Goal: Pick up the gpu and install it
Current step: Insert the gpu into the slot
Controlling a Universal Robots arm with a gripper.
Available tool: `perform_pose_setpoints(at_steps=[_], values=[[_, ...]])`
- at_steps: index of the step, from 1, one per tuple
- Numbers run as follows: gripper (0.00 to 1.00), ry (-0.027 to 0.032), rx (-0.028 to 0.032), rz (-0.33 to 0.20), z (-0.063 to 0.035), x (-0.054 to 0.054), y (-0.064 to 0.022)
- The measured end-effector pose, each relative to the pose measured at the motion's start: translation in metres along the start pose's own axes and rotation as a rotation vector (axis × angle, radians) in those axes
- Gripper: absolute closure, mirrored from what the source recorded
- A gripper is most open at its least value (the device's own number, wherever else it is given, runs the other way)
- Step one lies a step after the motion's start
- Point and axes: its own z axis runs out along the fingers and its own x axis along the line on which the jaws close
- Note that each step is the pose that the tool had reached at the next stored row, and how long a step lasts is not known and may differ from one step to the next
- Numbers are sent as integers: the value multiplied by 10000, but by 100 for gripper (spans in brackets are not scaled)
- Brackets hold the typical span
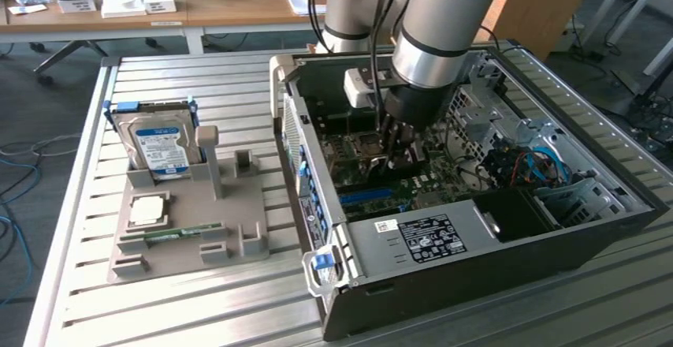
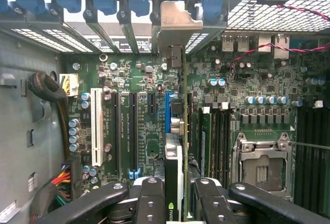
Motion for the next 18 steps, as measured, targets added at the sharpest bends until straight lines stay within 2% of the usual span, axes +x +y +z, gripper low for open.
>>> perform_pose_setpoints(at_steps=[18], values=[[73,-1,0,-1,0,9,25]])
